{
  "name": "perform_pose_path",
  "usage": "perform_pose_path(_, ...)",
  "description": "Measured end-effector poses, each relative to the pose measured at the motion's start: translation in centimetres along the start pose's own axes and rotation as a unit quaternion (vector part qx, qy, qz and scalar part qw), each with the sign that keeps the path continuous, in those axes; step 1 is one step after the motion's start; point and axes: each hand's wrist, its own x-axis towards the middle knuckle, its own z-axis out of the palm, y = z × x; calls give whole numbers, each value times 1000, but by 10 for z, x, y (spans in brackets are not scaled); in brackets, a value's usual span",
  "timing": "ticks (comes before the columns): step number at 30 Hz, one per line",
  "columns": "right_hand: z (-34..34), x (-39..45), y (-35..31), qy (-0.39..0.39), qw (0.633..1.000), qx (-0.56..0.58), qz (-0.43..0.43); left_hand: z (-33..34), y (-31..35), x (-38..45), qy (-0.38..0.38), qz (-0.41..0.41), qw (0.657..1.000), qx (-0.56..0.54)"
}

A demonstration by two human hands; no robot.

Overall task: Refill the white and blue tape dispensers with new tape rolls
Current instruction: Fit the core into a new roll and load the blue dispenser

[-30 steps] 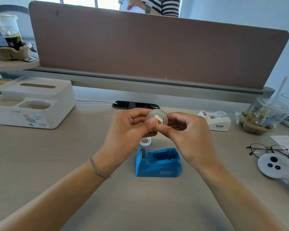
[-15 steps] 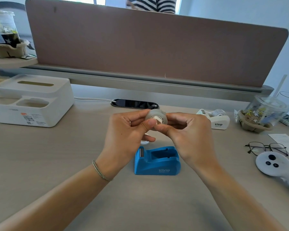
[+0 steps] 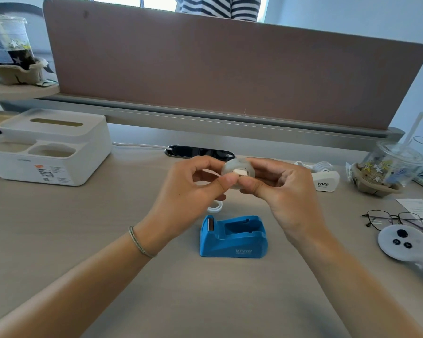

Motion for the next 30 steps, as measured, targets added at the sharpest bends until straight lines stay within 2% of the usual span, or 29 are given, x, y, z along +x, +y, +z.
perform_pose_path(4, -6, 4, 0, -50, 990, 94, 89, -5, 7, 2, -23, 13, 999, -35)
perform_pose_path(9, -8, 5, -3, -99, 959, 194, 181, -10, 5, 4, -130, 14, 991, 9)
perform_pose_path(12, -7, 5, -3, -126, 936, 244, 219, -11, 5, 1, -121, 59, 990, 37)
perform_pose_path(14, -7, 4, -4, -131, 934, 244, 227, -8, 6, -1, -99, 76, 991, 50)
perform_pose_path(18, -5, 4, -5, -105, 964, 147, 195, -3, 2, -1, -34, 67, 996, 53)
perform_pose_path(21, -6, 5, -2, -61, 996, -25, 64, -5, 0, 1, 1, 19, 1000, 14)
perform_pose_path(24, -5, 3, -2, -71, 989, -129, -25, -4, 1, 0, -18, -13, 1000, -7)
perform_pose_path(27, -6, 3, -2, -38, 991, -113, -52, 0, 7, -1, -36, -59, 996, -63)
perform_pose_path(30, -12, 5, -3, -27, 996, -61, -51, -1, 12, 0, -38, -154, 983, -91)
